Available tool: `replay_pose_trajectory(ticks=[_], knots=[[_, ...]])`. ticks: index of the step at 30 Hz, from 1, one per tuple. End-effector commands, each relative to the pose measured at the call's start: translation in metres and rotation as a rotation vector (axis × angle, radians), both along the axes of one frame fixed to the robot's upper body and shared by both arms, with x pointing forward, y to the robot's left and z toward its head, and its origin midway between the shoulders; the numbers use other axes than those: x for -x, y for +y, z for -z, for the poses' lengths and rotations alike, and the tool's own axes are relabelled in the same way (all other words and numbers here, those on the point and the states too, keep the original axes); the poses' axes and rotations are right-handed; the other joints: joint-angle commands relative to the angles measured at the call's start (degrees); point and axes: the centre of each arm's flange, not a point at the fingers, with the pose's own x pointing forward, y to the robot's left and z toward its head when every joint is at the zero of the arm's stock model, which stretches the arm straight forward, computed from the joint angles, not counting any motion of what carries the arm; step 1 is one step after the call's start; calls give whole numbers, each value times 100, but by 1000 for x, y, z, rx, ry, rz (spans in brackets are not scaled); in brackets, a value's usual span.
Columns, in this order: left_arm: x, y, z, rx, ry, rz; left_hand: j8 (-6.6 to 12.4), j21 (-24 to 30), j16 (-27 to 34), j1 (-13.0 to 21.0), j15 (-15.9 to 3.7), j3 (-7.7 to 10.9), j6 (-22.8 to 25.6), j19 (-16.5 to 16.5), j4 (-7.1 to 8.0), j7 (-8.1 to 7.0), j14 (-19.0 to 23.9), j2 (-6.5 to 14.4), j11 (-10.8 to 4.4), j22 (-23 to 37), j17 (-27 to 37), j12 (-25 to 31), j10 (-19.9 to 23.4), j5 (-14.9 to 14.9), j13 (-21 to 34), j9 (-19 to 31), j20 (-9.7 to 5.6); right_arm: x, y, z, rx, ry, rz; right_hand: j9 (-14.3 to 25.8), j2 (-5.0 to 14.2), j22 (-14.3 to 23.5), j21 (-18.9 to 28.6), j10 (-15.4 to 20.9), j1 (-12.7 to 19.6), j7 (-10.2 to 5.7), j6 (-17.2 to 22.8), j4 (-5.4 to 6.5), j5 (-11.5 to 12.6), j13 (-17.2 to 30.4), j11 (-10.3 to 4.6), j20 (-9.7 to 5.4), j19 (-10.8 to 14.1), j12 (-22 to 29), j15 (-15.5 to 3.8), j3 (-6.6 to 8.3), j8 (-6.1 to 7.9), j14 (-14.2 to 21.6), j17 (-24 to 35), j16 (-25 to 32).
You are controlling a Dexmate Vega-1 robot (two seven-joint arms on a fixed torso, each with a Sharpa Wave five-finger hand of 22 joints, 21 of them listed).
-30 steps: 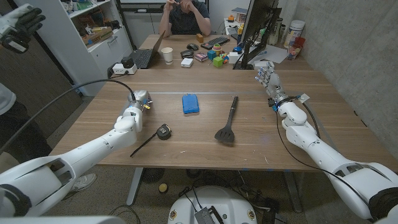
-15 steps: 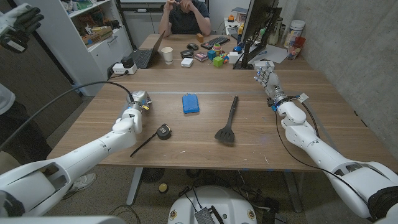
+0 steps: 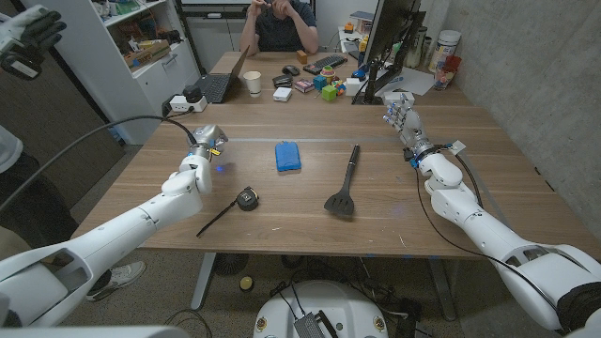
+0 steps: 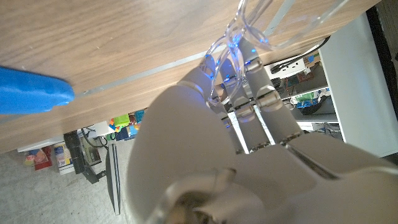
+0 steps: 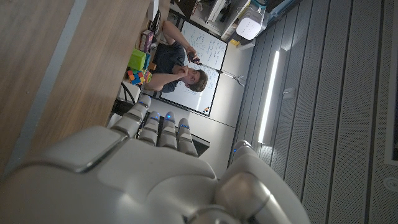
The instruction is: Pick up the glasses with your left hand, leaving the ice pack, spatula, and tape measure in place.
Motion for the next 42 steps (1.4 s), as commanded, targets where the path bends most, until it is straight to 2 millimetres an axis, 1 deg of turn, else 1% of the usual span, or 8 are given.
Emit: replay_pose_trajectory(ticks=[1, 13, 14, 16, 21, 31, 37, 42], knots=[[18, -7, -22, 35, -25, 49, -19, 50, -11, 293, -1080, 69, -38, 382, 5, -10, 590, 271, -11, 27, 33, -35, -16, 43, 8, 19, -446, 1, 0, 0, -1, -3, -7, 12, -35, 18, -19, -39, 30, 24, 0, 9, 40, 29, 8, -28, 21, -22, -8, -36, 30, -4, 13, -5], [32, -10, -33, 71, -43, 78, -46, 93, -31, 309, -1070, 78, -93, 411, 8, -37, 658, 263, -15, 30, 45, -75, -53, 57, 8, 20, -445, 2, -1, -1, 0, -10, -10, 12, -37, 17, -19, -43, 35, 34, -1, 10, 47, 30, 7, -30, 21, -22, -9, -46, 32, 0, 12, -6], [32, -9, -33, 83, -45, 83, -49, 150, -51, 314, -1067, 83, -97, 499, 15, -30, 668, 270, -19, 41, 48, -86, -53, 64, 7, 20, -413, 2, -1, -1, -1, -10, -10, 12, -37, 17, -19, -42, 35, 33, 0, 10, 48, 30, 8, -31, 21, -22, -9, -46, 32, 1, 12, -6], [34, -9, -35, 91, -46, 89, -49, 202, -47, 320, -1070, 84, -96, 575, 14, -25, 740, 263, -23, 43, 61, -98, -54, 70, 6, 19, -422, 2, -1, -1, 1, -12, -12, 12, -38, 17, -19, -43, 36, 36, -1, 10, 49, 30, 8, -32, 20, -22, -9, -48, 32, 1, 12, -6], [39, -9, -40, 126, -54, 110, -61, 220, -69, 325, -1062, 88, -127, 591, 10, -55, 739, 246, -26, 40, 62, -106, -53, 74, 6, 19, -429, 2, 0, -2, 1, -12, -13, 12, -38, 17, -20, -41, 39, 37, 0, 11, 52, 30, 13, -38, 18, -21, -9, -52, 33, 2, 12, -6], [50, -11, -54, 179, -99, 168, -76, 237, -93, 330, -1050, 97, -173, 584, 13, -60, 755, 239, -17, 37, 70, -129, -85, 84, 7, 19, -429, 3, -1, -1, -3, -15, -12, 13, -38, 17, -21, -42, 42, 40, 0, 12, 58, 30, 5, -42, 15, -21, -9, -60, 35, 3, 12, -7], [57, -9, -61, 239, -131, 217, -70, 247, -99, 335, -1052, 103, -163, 579, 13, -70, 781, 237, -38, 36, 78, -129, -70, 91, 7, 19, -433, 5, -3, 0, -7, -19, -11, 13, -38, 17, -21, -42, 45, 43, 0, 13, 61, 30, 4, -50, 15, -21, -9, -65, 35, 5, 11, -8], [62, -5, -63, 331, -156, 278, -71, 263, -111, 343, -1054, 108, -172, 584, 9, -62, 796, 227, -30, 36, 83, -134, -69, 98, 7, 19, -435, 6, -4, 0, -8, -22, -12, 13, -39, 17, -22, -43, 47, 53, 0, 13, 64, 30, 5, -48, 12, -21, -7, -69, 35, 9, 11, -7]])
